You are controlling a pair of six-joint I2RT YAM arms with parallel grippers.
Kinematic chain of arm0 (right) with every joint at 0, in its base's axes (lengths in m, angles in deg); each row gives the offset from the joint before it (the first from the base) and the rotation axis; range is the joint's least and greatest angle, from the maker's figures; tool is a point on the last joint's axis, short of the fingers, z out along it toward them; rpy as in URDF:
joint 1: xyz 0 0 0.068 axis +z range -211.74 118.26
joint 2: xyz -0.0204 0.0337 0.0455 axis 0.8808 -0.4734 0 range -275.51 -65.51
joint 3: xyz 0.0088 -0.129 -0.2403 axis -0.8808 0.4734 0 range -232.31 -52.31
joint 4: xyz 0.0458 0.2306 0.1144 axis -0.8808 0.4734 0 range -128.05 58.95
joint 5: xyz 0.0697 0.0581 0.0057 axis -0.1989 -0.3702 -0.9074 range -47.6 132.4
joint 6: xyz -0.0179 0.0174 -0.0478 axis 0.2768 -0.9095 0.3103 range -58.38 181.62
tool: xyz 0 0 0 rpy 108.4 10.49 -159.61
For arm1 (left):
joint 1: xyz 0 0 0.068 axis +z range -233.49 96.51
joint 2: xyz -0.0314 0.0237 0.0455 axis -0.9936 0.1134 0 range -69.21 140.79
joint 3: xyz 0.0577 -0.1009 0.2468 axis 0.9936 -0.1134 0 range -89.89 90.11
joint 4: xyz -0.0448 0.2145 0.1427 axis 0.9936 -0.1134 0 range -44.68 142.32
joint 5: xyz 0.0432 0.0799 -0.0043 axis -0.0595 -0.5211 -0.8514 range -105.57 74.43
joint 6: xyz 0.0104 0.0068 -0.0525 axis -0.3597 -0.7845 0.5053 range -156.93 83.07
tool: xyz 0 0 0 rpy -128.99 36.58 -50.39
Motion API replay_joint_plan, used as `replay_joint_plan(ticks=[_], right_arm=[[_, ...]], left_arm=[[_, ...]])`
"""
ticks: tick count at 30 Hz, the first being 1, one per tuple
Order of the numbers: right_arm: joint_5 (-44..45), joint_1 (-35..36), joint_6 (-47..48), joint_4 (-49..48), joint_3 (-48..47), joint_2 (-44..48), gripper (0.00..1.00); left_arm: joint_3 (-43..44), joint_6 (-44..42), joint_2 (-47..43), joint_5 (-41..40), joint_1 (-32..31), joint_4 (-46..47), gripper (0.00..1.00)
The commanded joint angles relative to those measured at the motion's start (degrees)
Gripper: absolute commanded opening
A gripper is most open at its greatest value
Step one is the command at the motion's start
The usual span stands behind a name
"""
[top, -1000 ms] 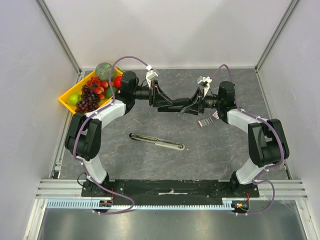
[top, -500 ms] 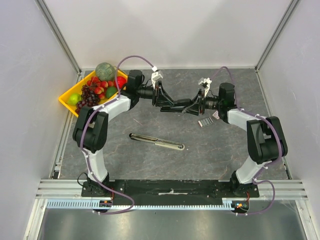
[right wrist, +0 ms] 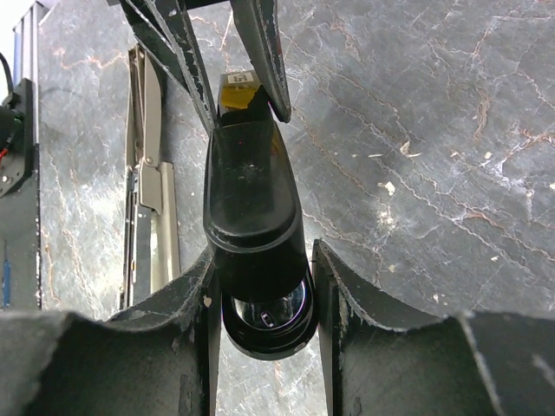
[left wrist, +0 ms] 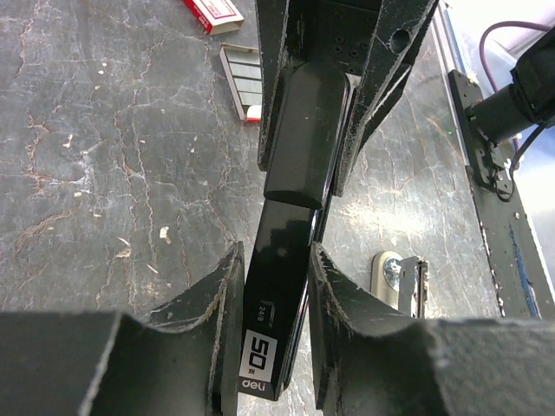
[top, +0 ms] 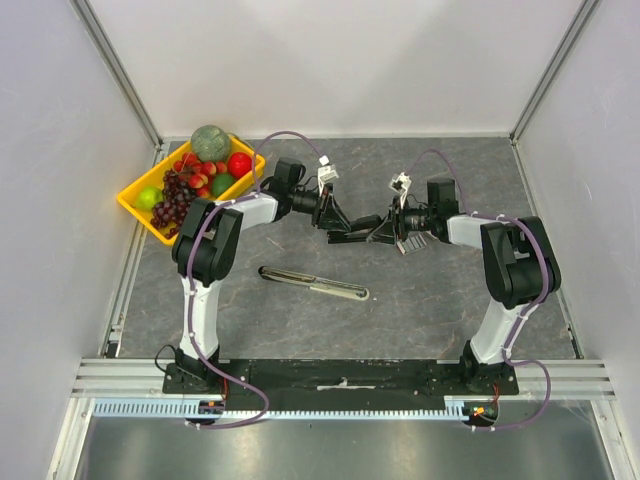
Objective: Load the staples into the stapler
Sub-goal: Open the stapler at the center of the board.
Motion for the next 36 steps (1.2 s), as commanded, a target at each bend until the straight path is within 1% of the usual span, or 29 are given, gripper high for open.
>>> replay_joint_plan(ticks=[1, 5, 6, 8, 9, 14, 15, 17, 18, 20, 25, 27, 29, 32, 33, 35, 36], right_arm=[[6.36, 1.18, 6.23, 1.87, -5.01, 0.33, 0.00], [7.33, 1.44, 7.90, 2.85, -4.84, 1.04, 0.00], [7.51, 1.44, 8.69, 4.16, -5.02, 1.21, 0.00], [8.21, 1.53, 10.35, 5.05, -5.19, 1.65, 0.00], [8.21, 1.53, 10.71, 5.57, -5.11, 1.83, 0.00], [9.00, 1.88, 13.26, 7.07, -4.67, 3.67, 0.00], [9.18, 1.88, 14.05, 7.51, -4.67, 3.94, 0.00], [9.53, 1.80, 14.76, 7.95, -4.58, 4.64, 0.00], [9.62, 1.88, 15.37, 8.21, -4.49, 4.90, 0.00], [9.53, 2.06, 16.42, 8.83, -4.58, 5.34, 0.00], [9.53, 2.50, 19.49, 11.02, -4.93, 6.05, 0.00], [9.27, 2.85, 20.29, 12.42, -5.02, 6.22, 0.00], [8.74, 3.11, 22.04, 13.39, -5.19, 6.22, 0.00], [8.39, 3.47, 24.68, 15.77, -5.19, 6.31, 0.00], [8.39, 3.55, 25.04, 16.47, -5.37, 6.48, 0.00], [8.56, 3.55, 25.83, 17.17, -5.46, 6.57, 0.00], [8.65, 3.47, 26.53, 17.61, -5.37, 6.66, 0.00]], left_arm=[[2.81, -4.34, -0.13, -2.00, -1.98, -3.86, 0.17], [3.42, -9.17, -0.57, -0.95, -2.25, -10.10, 0.24], [3.68, -11.18, -0.66, -0.60, -2.25, -11.24, 0.28], [3.77, -12.52, -0.57, -0.07, -2.25, -13.97, 0.32], [4.12, -14.00, -0.40, 0.63, -2.33, -15.11, 0.37], [4.74, -17.26, -0.22, 1.34, -2.51, -20.03, 0.48], [5.00, -18.57, -0.13, 1.95, -2.60, -20.74, 0.52], [5.44, -20.16, -0.13, 2.22, -2.69, -23.28, 0.55], [5.79, -21.39, -0.13, 2.31, -2.77, -24.08, 0.59], [5.97, -22.62, -0.04, 2.13, -2.95, -25.13, 0.63], [7.11, -25.00, 0.22, 2.04, -3.83, -27.60, 0.66], [7.38, -25.53, 0.22, 1.96, -4.18, -27.86, 0.70], [7.90, -25.62, 0.22, 1.87, -4.27, -27.69, 0.70], [8.26, -22.03, 0.22, -0.23, -3.92, -24.54, 0.72], [8.17, -19.58, -0.13, -0.76, -3.39, -23.22, 0.72], [7.56, -17.28, -0.66, -1.12, -2.60, -19.09, 0.73], [7.03, -14.05, -1.44, -1.12, -1.82, -17.25, 0.73]])
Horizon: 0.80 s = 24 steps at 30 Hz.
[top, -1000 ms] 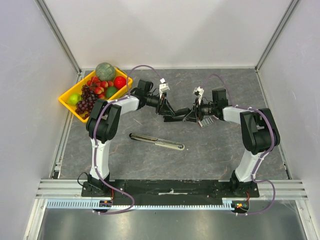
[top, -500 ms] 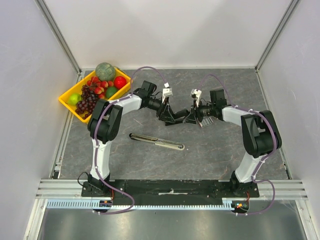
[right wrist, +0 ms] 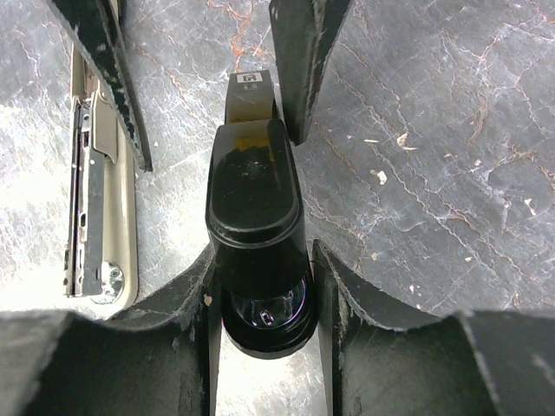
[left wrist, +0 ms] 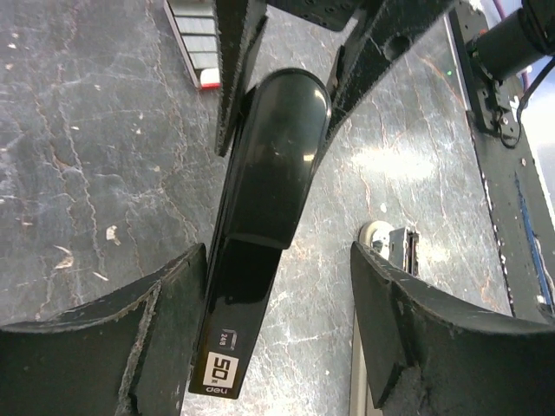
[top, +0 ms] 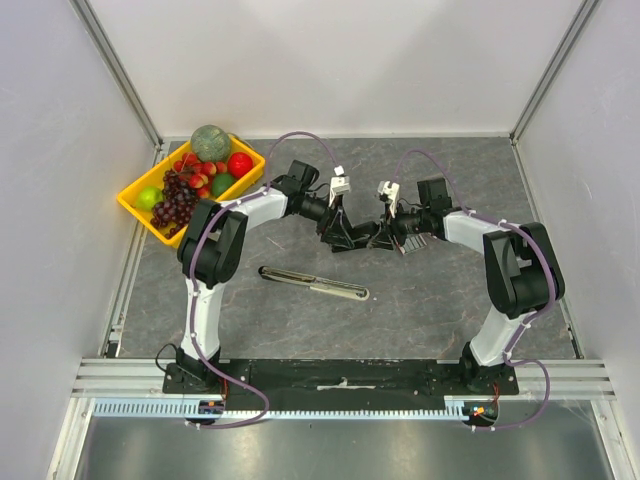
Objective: Load the staples into the stapler
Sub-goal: Open the stapler at the center of the board.
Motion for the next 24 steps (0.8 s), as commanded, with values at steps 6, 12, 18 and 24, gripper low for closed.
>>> replay_joint_plan(ticks=[6, 12, 18, 24], right_arm=[[0.34, 0.19, 6.72, 3.11, -2.92, 2.99, 0.00], [-1.15, 0.27, 8.48, 5.49, -4.07, 2.55, 0.00], [-2.03, 0.36, 10.24, 7.16, -4.33, 2.55, 0.00], [-2.12, 0.54, 11.21, 8.30, -4.59, 2.64, 0.00]], left_arm=[[-1.75, 6.58, -5.02, 3.09, 2.90, 12.99, 0.74], [-0.79, -4.84, -5.47, 2.56, -0.17, 4.05, 0.75], [7.02, -11.80, -0.56, 3.62, -2.46, -6.24, 0.76], [16.43, -16.36, 4.37, 3.80, -4.74, -15.30, 0.75]])
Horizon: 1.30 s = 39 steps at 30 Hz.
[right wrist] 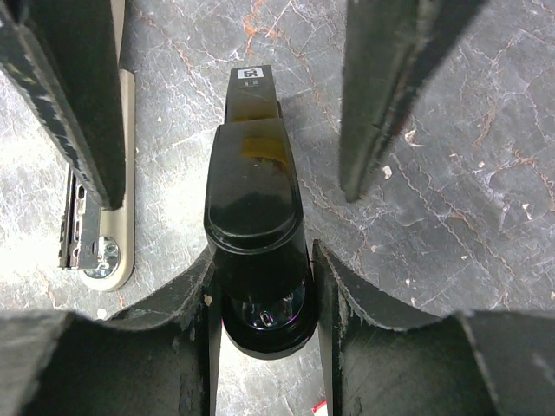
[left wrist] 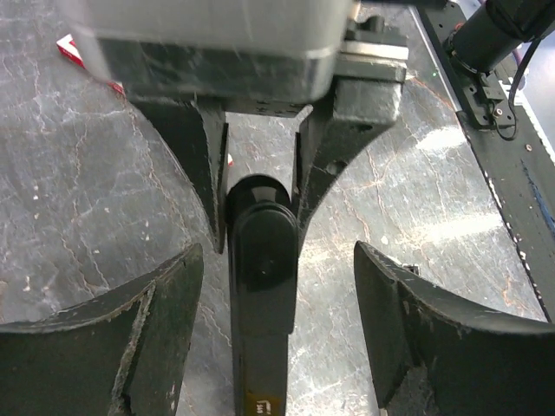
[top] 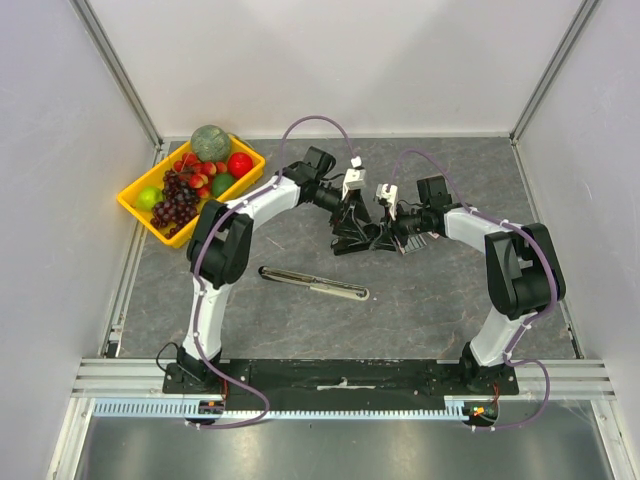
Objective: Load the staples into the stapler
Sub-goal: Open the stapler at the center of the board.
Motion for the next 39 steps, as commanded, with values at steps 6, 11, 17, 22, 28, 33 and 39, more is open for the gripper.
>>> replay_joint_plan(ticks=[6, 11, 17, 22, 28, 33, 39], right_arm=[[-2.62, 0.34, 2.47, 0.89, -2.39, 2.16, 0.00], [-2.71, 0.34, 2.38, 0.98, -2.56, 2.07, 0.00], [-2.18, 0.34, 2.29, 0.98, -2.47, 1.89, 0.00], [-1.74, -0.01, 2.47, 0.80, -2.04, 1.90, 0.00], [-2.18, -1.32, 2.47, 0.54, -1.59, 1.02, 0.00], [-1.83, -1.59, 2.12, -0.07, -1.33, 0.84, 0.00], [0.36, -1.59, -0.52, -2.18, -1.59, 0.40, 0.00]], left_arm=[[6.33, -8.62, 4.01, -0.98, -2.81, -9.71, 0.71], [6.41, -8.00, 4.71, -1.95, -3.25, -9.79, 0.67], [6.06, -3.53, 4.10, -3.35, -3.34, -6.38, 0.02], [2.21, 1.64, 0.50, -4.15, -2.90, 0.30, 0.02], [-2.27, 15.51, -5.73, -2.58, 2.19, 13.98, 0.02], [-5.97, 26.87, -9.08, 0.59, 8.87, 25.79, 0.02], [-12.38, 37.68, -11.72, 3.32, 13.18, 39.58, 0.02]])
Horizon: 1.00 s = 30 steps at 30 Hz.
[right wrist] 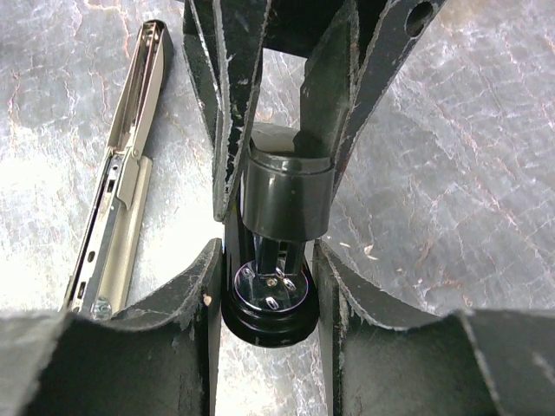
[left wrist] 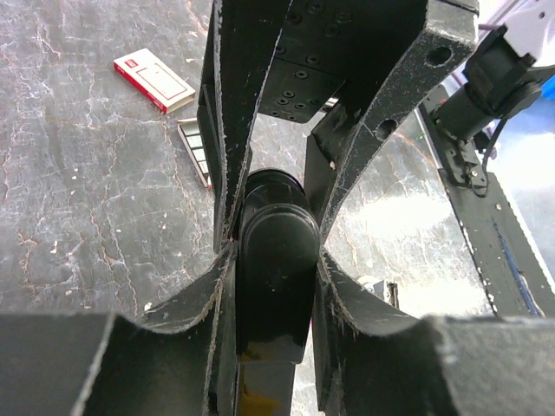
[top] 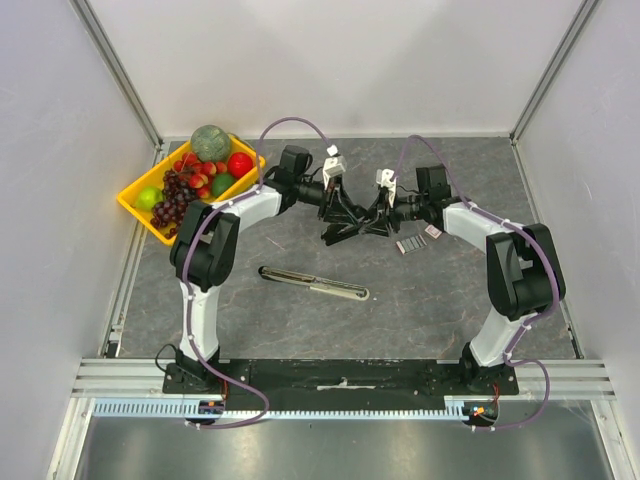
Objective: Load the staples into the stapler
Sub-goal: Open the stapler at the center of the board.
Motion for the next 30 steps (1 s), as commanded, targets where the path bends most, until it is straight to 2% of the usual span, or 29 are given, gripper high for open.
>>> replay_joint_plan(ticks=[1, 5, 9, 11, 12, 13, 14, 16, 20, 23, 25, 30], right_arm=[[7.84, -1.79, -0.30, 4.64, 1.66, 0.23, 0.00], [8.63, -1.79, -1.18, 3.76, 1.57, 0.14, 0.00], [10.04, -1.70, -1.54, 3.93, 1.14, -0.30, 0.00], [10.57, -1.70, -1.36, 4.81, 0.61, -0.74, 0.00], [10.74, -1.79, -1.36, 4.90, 0.43, -0.92, 0.00], [11.01, -1.79, -1.36, 4.90, 0.34, -0.92, 0.00], [11.10, -1.70, -1.45, 5.07, 0.26, -1.09, 0.00], [11.27, -1.79, -1.54, 5.25, -0.09, -1.18, 0.00], [12.50, -1.70, -1.36, 5.52, -0.27, -1.62, 0.00], [13.03, -1.79, -0.31, 6.21, -0.62, -1.97, 0.00], [13.03, -1.61, 1.01, 7.45, -0.62, -2.06, 0.00], [14.34, -0.91, 3.12, 7.45, 0.60, -1.27, 0.00]], left_arm=[[-2.38, 17.80, -7.44, 1.22, 8.66, 16.66, 0.02], [-3.88, 20.01, -7.97, 1.49, 9.02, 19.39, 0.02], [-6.86, 30.63, -8.58, 2.19, 9.71, 32.20, 0.02], [-7.05, 41.25, -8.23, 2.98, 10.94, 44.06, 0.02], [-7.13, 50.08, -7.53, 3.16, 11.56, 49.76, 0.02], [-7.05, 54.17, -7.00, 3.07, 12.69, 58.43, 0.02], [-6.96, 57.34, -6.74, 2.99, 13.05, 61.91, 0.02], [-6.17, 60.19, -7.08, 2.72, 13.93, 62.65, 0.02], [-7.74, 55.53, -9.46, 1.58, 14.11, 58.52, 0.02], [-9.50, 56.05, -10.34, 0.97, 14.29, 61.22, 0.02], [-9.86, 60.17, -10.43, 0.35, 15.07, 64.39, 0.02], [-8.19, 75.45, -10.42, -3.68, 17.89, 80.03, 0.02]])
